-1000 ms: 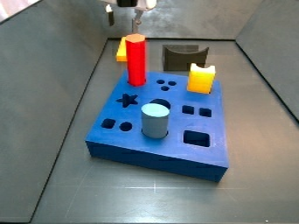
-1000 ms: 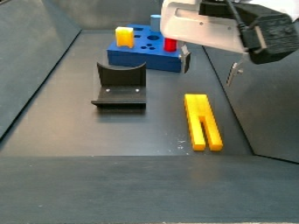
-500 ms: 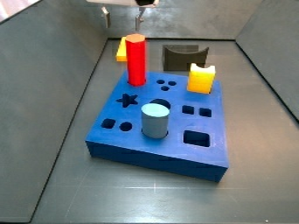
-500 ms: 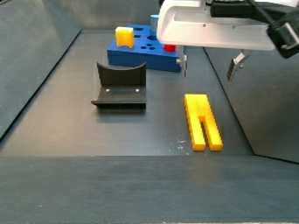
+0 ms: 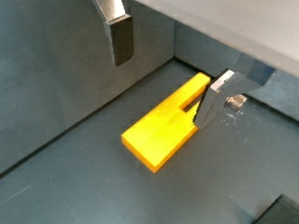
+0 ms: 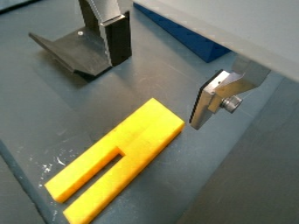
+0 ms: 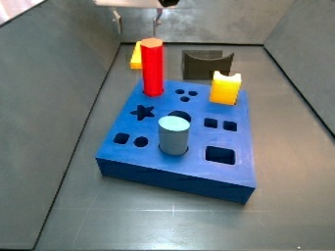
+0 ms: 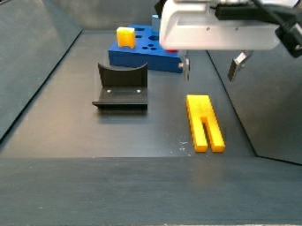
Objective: Pick up the double-square object. Move up. Rotate the double-square object. Place the double-square object on the fixture. Regrasp the double-square object. Move to above the board. Insert the double-square object.
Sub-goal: Rotate the double-square object.
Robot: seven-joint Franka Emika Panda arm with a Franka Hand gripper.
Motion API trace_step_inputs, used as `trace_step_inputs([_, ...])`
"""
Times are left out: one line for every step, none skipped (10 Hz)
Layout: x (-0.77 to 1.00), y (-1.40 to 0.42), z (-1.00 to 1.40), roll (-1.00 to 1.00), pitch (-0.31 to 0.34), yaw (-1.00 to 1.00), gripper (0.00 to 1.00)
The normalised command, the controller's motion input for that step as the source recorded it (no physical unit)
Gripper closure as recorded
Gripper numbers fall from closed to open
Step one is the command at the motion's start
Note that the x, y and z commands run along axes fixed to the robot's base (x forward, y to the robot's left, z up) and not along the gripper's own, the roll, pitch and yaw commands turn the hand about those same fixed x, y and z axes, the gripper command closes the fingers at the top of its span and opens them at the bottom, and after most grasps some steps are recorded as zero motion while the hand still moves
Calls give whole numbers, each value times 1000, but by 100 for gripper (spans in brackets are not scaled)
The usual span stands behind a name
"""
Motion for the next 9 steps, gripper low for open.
trace_step_inputs([12,6,-1000,8,-16,-58,0])
trace_step_inputs([18,15,-1000,18,-22,-48,0])
trace_step_inputs([23,22,-1000,26,-21,-39,0])
trace_step_inputs([34,30,-1000,36,-19,-31,0])
trace_step_inputs([39,34,-1000,41,-17,-28,0])
trace_step_inputs([37,29,-799,53,-18,-26,0])
trace_step_inputs([35,27,-717,59,-24,-26,0])
trace_step_inputs([31,26,-599,67,-23,-25,0])
trace_step_inputs([35,25,-443,76,-23,-26,0])
